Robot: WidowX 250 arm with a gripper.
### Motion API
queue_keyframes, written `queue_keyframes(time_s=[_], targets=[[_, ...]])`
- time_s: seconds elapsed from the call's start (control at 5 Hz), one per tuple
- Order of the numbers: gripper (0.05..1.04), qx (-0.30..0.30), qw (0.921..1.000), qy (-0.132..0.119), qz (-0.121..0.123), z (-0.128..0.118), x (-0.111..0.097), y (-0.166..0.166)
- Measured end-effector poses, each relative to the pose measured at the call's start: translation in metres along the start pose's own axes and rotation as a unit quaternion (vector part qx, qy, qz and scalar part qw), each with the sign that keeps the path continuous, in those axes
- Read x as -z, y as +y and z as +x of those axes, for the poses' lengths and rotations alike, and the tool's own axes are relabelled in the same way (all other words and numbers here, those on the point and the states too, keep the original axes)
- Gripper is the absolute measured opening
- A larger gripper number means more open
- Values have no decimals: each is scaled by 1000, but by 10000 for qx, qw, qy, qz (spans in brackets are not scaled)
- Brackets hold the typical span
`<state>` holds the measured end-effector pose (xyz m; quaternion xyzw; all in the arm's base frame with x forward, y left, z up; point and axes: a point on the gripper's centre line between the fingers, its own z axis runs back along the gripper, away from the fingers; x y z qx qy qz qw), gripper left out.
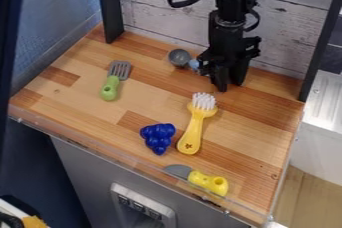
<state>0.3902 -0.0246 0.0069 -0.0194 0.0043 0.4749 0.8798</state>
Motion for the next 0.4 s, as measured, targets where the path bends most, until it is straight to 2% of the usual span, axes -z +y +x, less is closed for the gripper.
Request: queue_keyframes(time_s=[0.2, 0.4], targets=[[166, 54, 10000, -40, -64, 0, 0, -3], [68, 467, 9988, -88, -106, -2, 0, -2]])
